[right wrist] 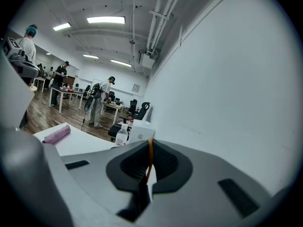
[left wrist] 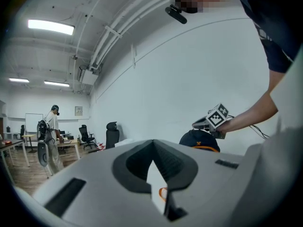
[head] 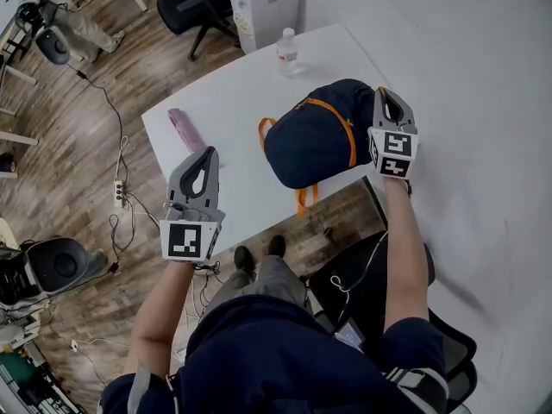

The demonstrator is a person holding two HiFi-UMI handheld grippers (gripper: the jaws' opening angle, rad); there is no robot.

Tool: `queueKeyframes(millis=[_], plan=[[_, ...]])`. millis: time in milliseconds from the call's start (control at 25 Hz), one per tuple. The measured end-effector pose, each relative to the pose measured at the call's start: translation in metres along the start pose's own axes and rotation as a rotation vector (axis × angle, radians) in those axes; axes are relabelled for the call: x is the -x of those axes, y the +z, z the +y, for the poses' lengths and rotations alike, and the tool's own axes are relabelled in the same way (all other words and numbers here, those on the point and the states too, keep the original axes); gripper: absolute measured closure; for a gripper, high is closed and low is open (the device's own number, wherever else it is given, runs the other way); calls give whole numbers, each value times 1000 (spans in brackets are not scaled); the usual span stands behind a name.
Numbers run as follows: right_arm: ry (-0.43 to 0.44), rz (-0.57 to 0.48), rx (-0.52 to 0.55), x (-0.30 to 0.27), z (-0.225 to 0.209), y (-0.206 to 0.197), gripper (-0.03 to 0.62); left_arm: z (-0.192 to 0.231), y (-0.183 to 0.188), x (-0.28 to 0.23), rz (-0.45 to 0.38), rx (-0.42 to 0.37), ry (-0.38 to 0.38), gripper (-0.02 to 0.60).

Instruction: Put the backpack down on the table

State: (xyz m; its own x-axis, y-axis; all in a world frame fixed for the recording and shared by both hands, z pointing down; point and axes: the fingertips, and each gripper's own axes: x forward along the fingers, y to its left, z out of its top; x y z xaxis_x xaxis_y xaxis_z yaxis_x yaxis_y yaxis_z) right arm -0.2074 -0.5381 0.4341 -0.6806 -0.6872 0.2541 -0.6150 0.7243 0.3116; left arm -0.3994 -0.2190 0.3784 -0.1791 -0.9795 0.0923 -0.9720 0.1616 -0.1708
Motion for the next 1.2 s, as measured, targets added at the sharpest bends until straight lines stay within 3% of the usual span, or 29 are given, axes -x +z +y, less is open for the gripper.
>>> queueKeyframes(millis=[600, 1200], plan=[[-33, 69, -40, -13, -14, -56, 600, -58, 8, -53, -51, 64, -126, 578], [-62, 182, -68, -48, -32, -127, 599, -79, -2, -66, -23, 56, -159, 578]])
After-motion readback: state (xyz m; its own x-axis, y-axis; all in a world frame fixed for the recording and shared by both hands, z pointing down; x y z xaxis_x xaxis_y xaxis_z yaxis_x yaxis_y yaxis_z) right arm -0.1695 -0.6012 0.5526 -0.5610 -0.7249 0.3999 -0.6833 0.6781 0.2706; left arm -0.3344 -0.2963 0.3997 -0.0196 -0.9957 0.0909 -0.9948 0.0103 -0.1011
